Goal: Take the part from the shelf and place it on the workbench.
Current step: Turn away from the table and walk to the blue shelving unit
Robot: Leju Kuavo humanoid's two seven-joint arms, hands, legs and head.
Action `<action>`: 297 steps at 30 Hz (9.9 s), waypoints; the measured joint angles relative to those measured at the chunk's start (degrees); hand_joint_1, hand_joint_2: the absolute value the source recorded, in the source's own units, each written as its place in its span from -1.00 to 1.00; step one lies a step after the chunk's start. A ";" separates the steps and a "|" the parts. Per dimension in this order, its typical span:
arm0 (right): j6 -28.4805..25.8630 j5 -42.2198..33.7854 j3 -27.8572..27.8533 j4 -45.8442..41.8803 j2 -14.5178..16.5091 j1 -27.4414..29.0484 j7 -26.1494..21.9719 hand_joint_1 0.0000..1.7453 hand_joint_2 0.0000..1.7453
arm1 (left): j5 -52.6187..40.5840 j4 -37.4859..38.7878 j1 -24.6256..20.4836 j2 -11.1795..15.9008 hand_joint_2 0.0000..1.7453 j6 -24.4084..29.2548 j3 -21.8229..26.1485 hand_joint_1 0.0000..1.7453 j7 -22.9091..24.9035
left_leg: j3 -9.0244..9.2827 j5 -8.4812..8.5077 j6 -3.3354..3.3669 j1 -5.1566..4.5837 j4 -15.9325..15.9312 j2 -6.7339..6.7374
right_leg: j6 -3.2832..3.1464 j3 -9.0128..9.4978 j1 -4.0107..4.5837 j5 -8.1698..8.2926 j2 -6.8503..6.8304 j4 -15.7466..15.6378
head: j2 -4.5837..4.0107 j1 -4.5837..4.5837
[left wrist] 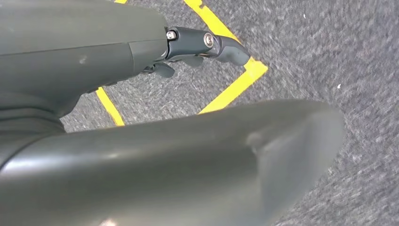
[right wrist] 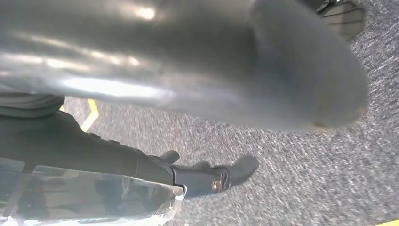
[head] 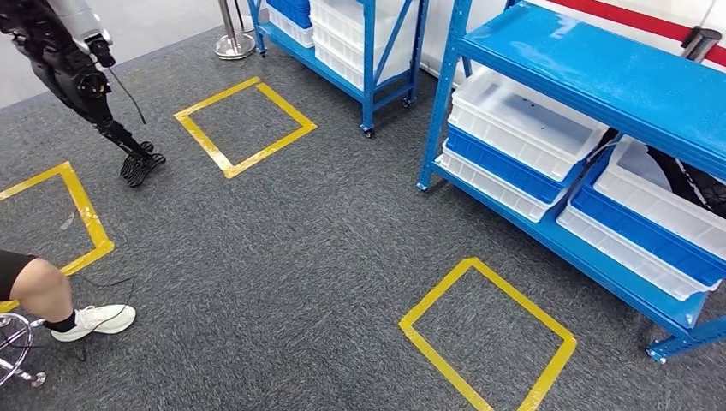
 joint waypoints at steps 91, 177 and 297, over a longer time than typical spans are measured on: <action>-1.48 3.05 -0.07 -0.02 0.11 0.03 0.31 -1.00 -1.00 | 1.76 -0.42 -0.57 -0.15 -1.00 -3.75 0.11 -1.00 -4.15 | -1.20 0.91 0.79 -0.45 -0.05 -0.68 | -0.09 7.13 -0.52 -1.36 -0.79 -5.50 | -0.01 0.79; -1.06 4.50 -0.44 0.13 0.25 -0.32 -0.25 -1.00 -1.00 | 1.66 -0.35 -0.37 0.25 -1.00 -0.68 0.14 -1.00 -0.56 | -1.73 -1.69 -3.61 1.17 3.22 -4.90 | 0.29 8.15 -1.83 3.62 3.26 -12.31 | -0.01 -0.28; 15.02 -23.87 10.10 -9.81 -4.11 12.00 -5.67 -1.00 -1.00 | 67.97 -12.00 13.94 7.39 -1.00 -10.89 -61.16 -1.00 14.21 | -1.76 -1.96 -2.93 0.01 3.51 -0.66 | 1.50 9.16 -1.38 1.46 -1.11 -11.59 | -0.01 -0.30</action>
